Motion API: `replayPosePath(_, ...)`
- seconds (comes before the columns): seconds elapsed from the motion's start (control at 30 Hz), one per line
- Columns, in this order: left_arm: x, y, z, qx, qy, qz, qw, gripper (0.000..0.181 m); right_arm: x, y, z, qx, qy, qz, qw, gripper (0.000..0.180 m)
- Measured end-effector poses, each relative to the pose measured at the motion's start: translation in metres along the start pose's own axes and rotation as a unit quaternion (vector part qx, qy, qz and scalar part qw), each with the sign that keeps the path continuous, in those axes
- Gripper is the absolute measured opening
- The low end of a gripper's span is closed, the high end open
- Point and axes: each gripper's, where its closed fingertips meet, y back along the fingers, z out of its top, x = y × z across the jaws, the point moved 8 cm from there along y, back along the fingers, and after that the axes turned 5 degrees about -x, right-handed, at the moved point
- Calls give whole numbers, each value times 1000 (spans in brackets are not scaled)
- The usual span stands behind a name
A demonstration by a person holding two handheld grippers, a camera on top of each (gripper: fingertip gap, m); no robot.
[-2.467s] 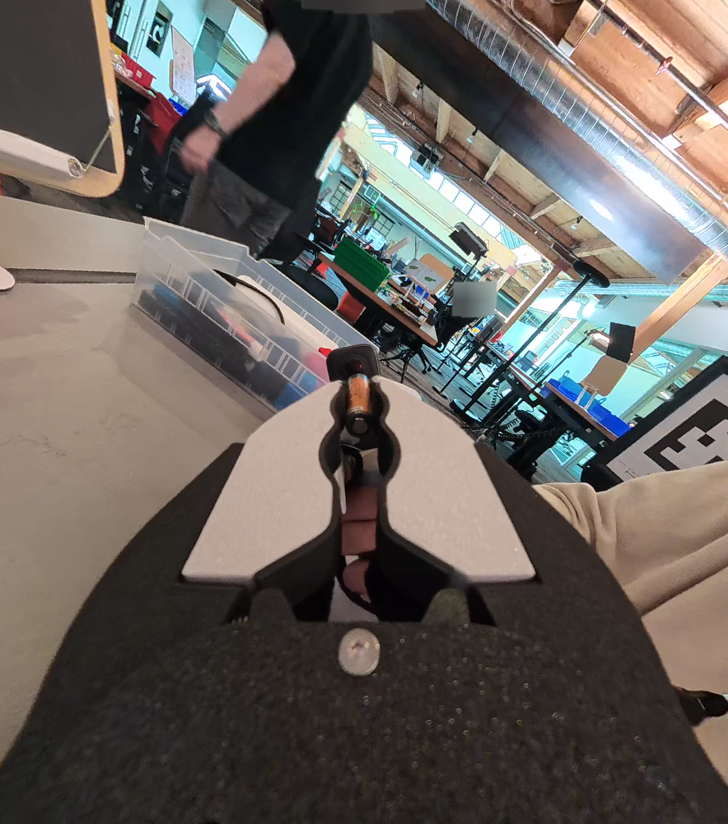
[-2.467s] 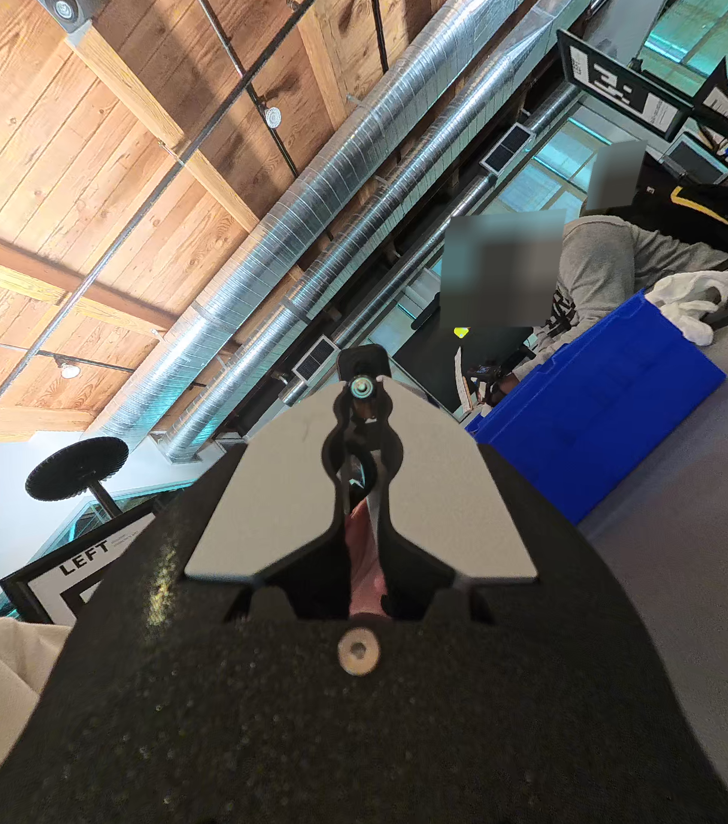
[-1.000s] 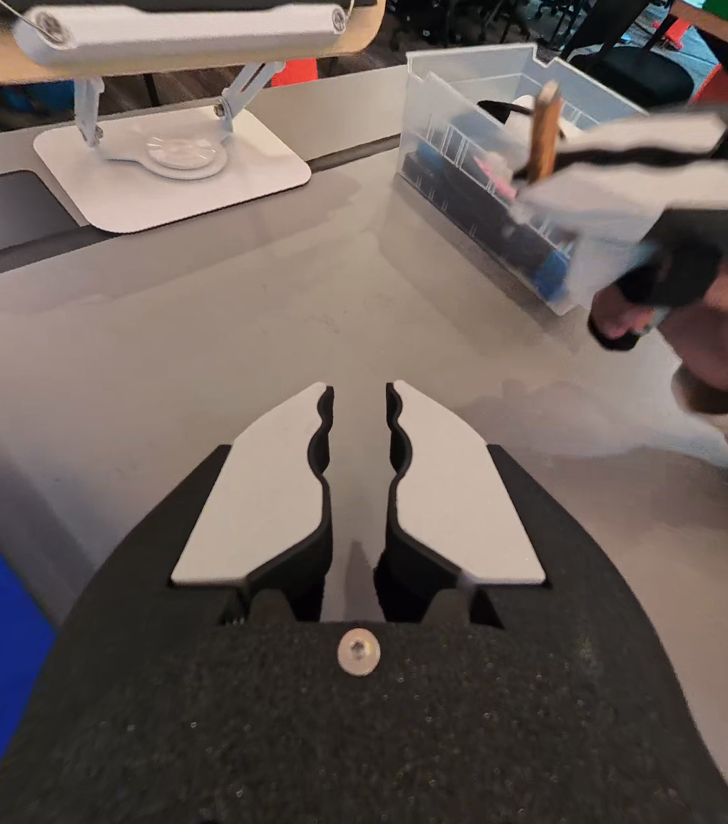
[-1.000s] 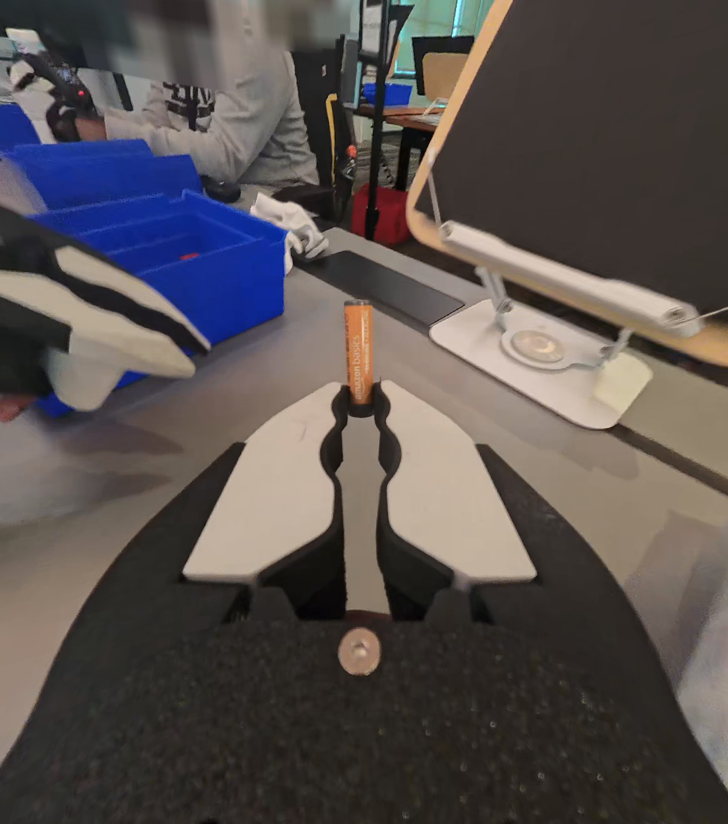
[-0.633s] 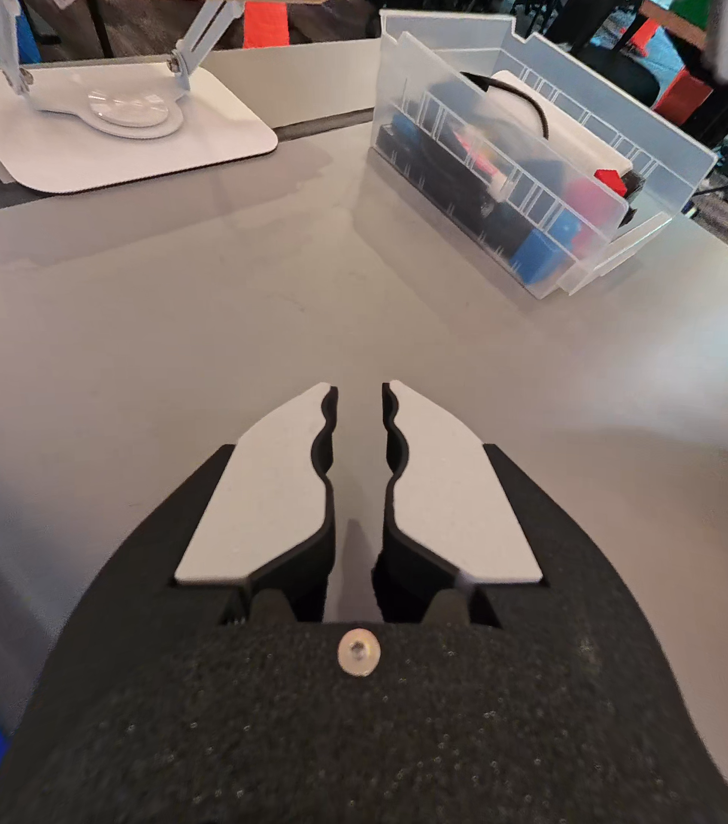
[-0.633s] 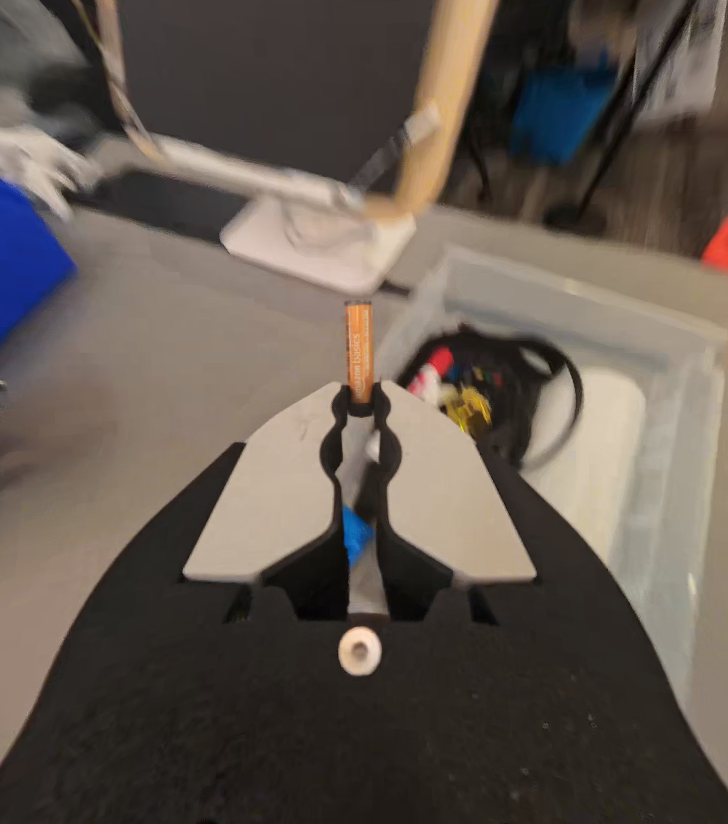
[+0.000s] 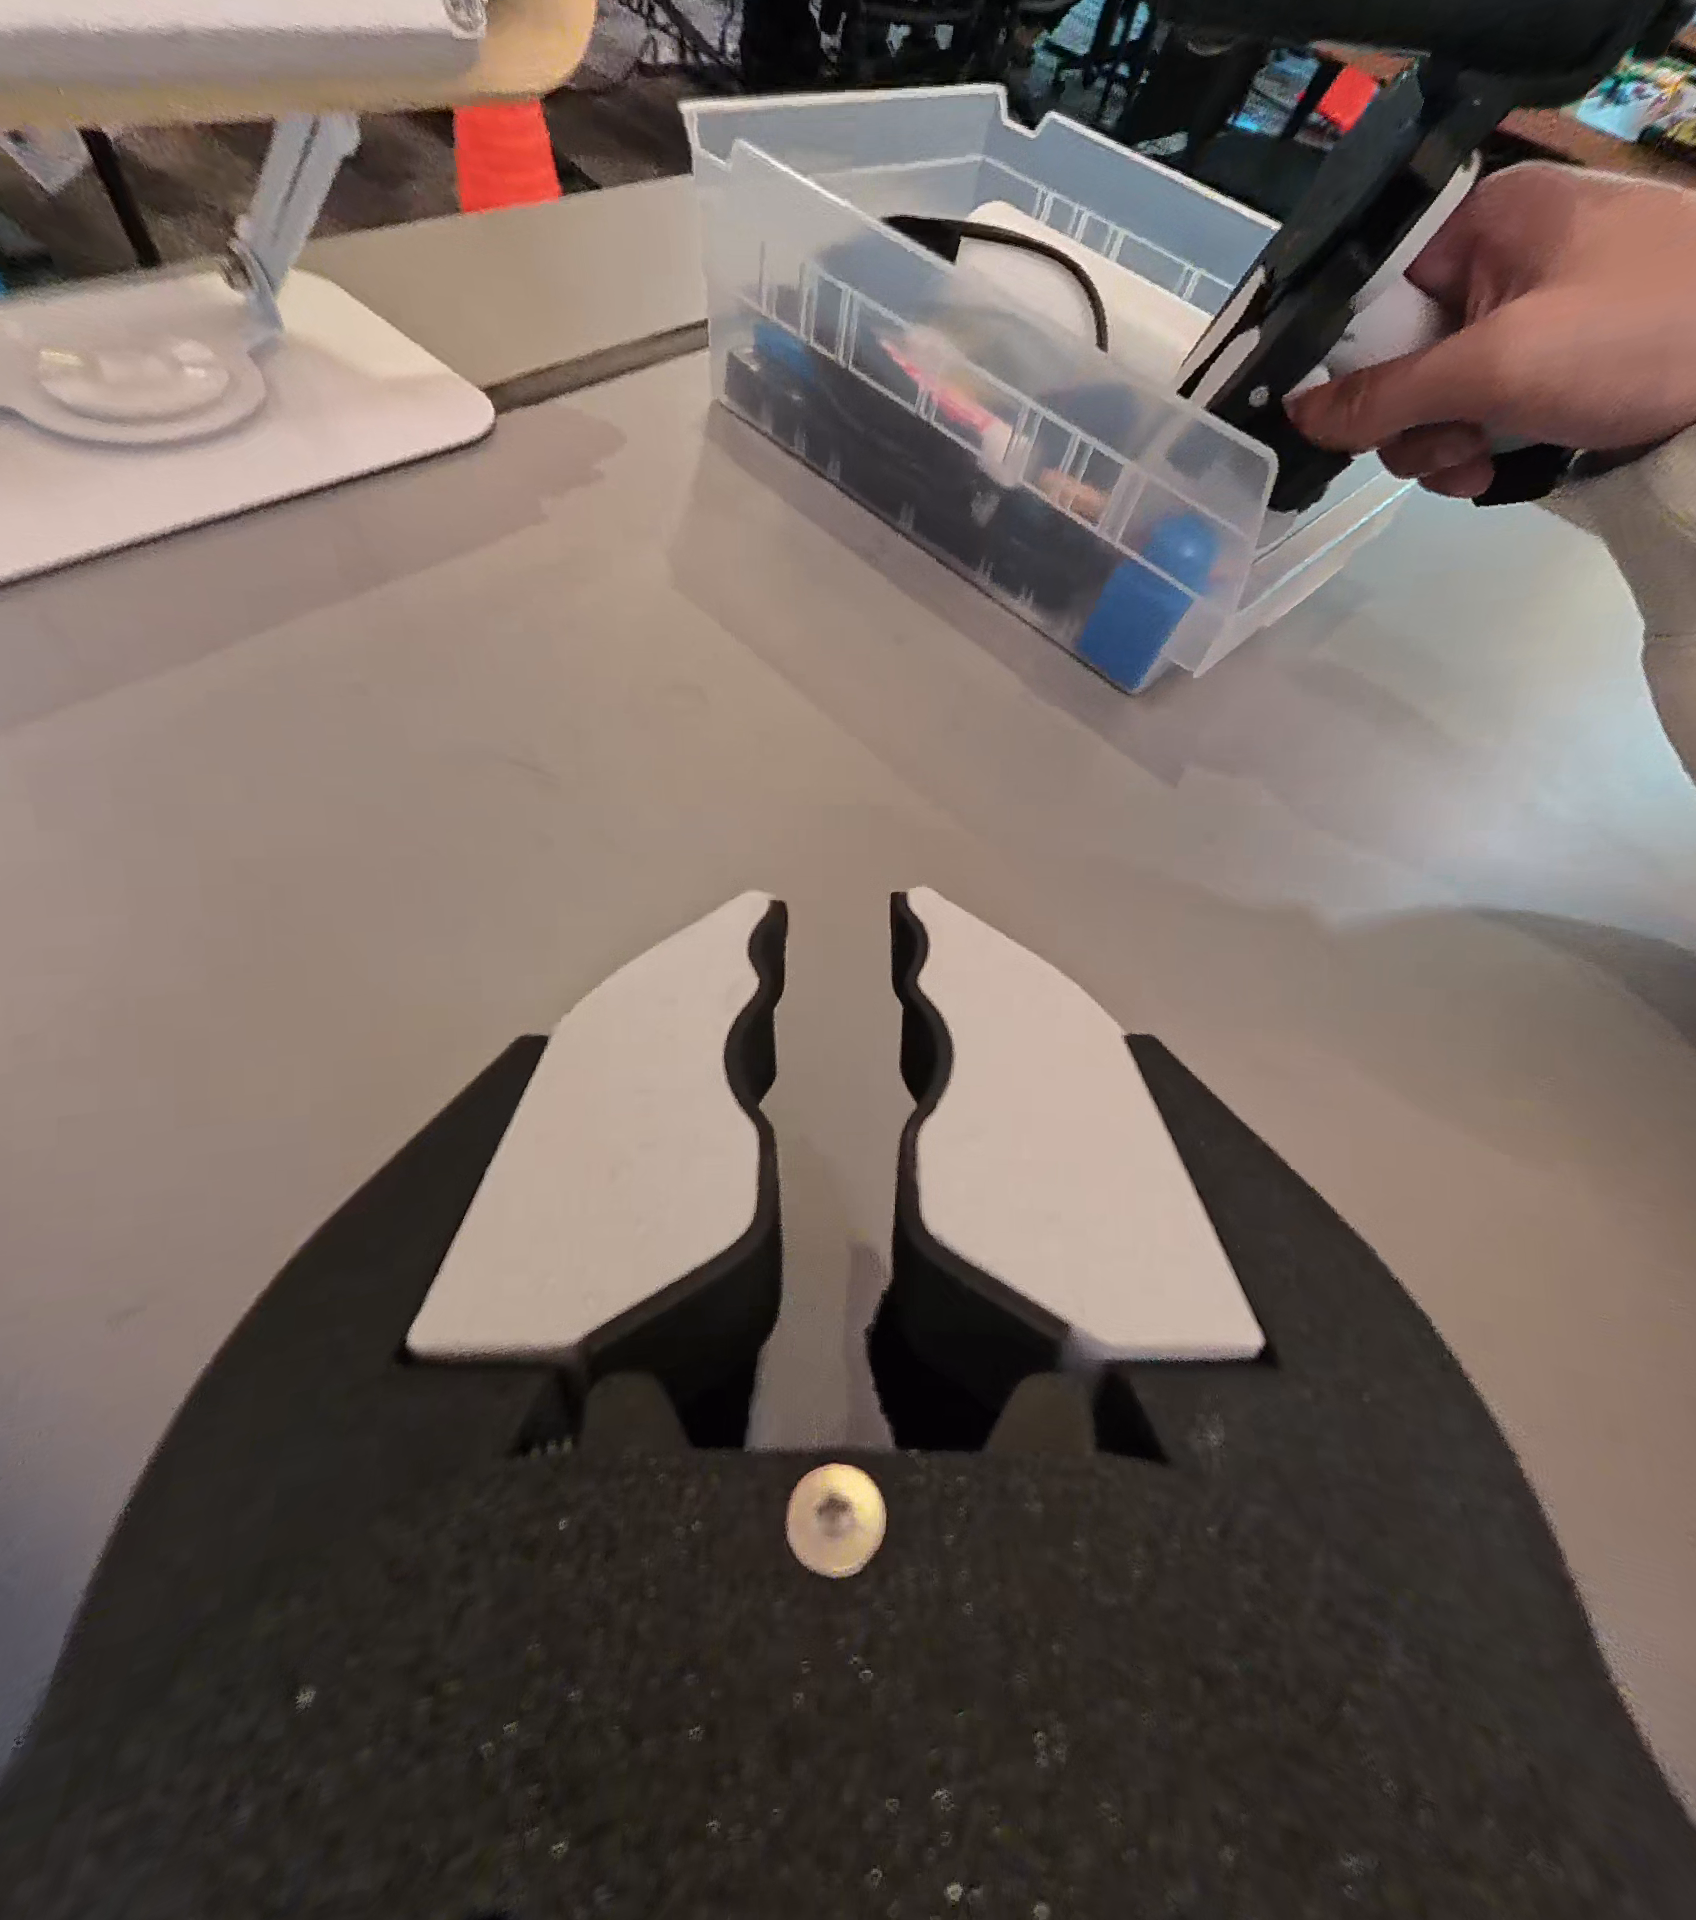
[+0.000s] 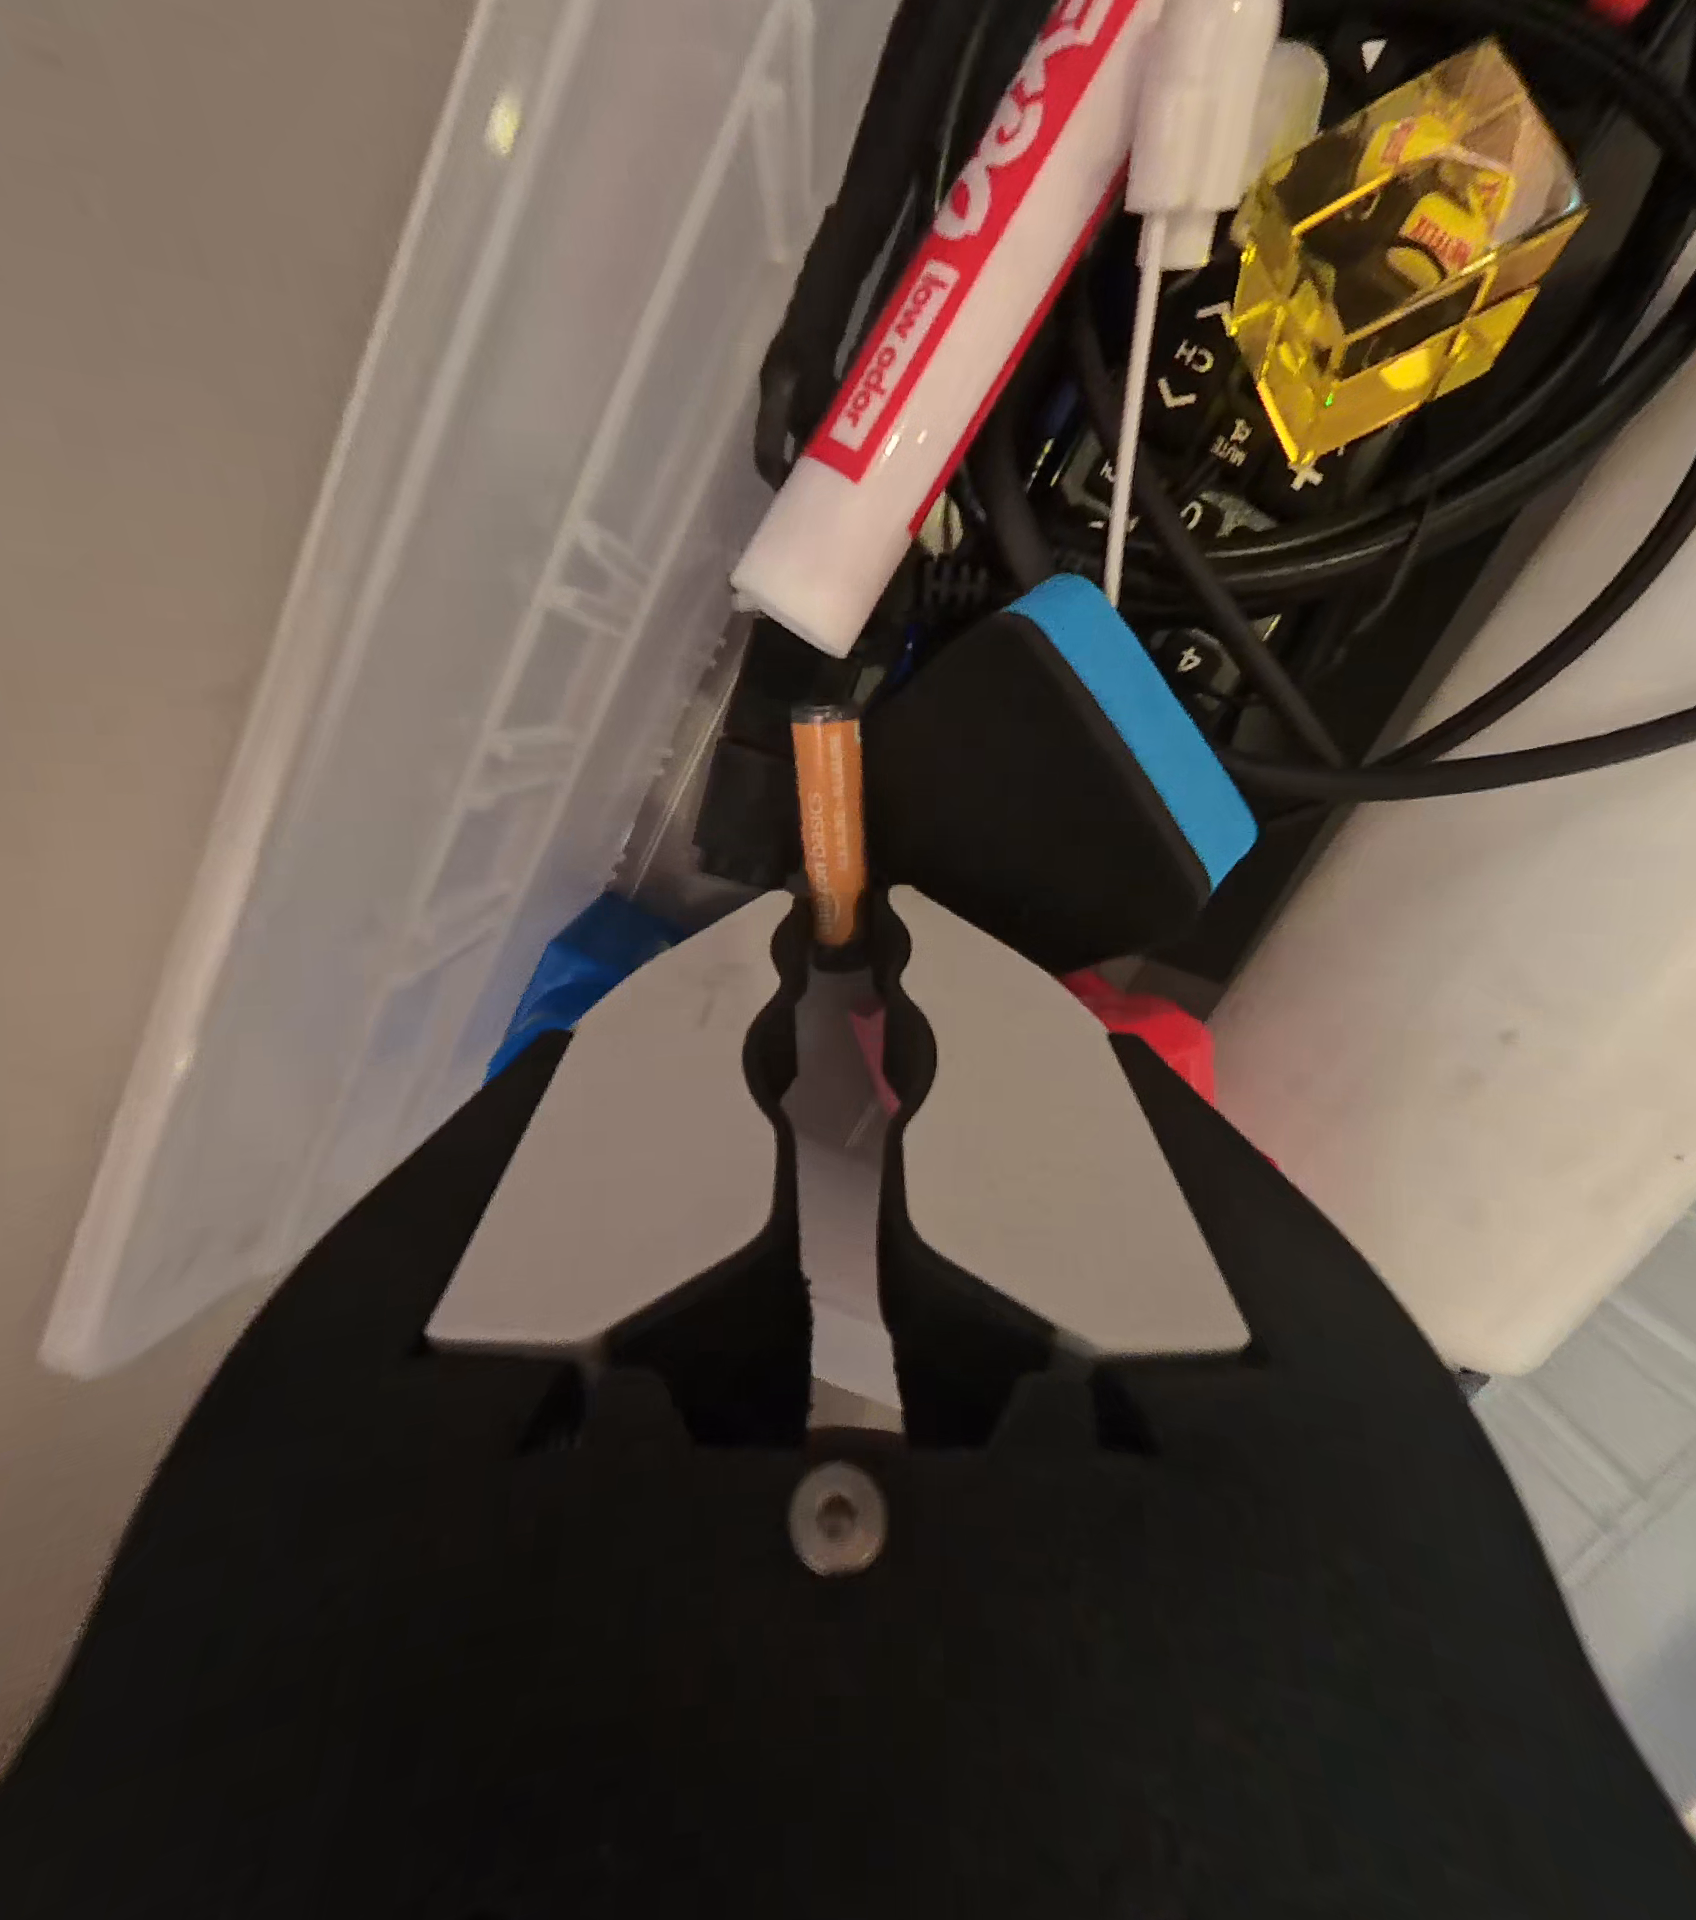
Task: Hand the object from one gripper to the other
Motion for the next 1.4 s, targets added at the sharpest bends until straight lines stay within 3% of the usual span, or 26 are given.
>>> replayPosePath(0.2, -4, 12, 7, -33, 4, -1, 999, 23, -2, 15, 2, -30, 14, -28, 999, 34)
replayPosePath(0.37, -14, 45, -1, -51, 52, -5, 997, 37, 9, 90, 11, -184, 44, -45, 981, 48)
replayPosePath(0.47, -14, 82, -13, -70, 79, 21, 994, 52, 58, 110, 4, -319, 33, 58, 946, 46)
replayPosePath(0.53, -10, 109, -20, -90, 100, 33, 990, 52, 116, 98, -20, -387, 51, 193, 900, 42)
replayPosePath(0.6, -1, 137, -28, -108, 124, 53, 985, 53, 163, 76, -52, -418, 74, 267, 865, 42)
replayPosePath(0.77, 48, 220, -41, -57, 159, 196, 966, 47, 220, 51, -89, -380, 72, 378, 841, 35)
replayPosePath(0.9, 86, 274, -43, 36, 252, 307, 917, 48, 224, 52, -84, -388, 108, 364, 840, 35)
replayPosePath(1.13, 118, 260, -47, 135, 280, 368, 876, 43, 218, 49, -88, -388, 117, 369, 837, 35)
replayPosePath(1.4, 145, 239, -57, 288, 255, 464, 798, 48, 207, 45, -85, -374, 111, 405, 827, 35)
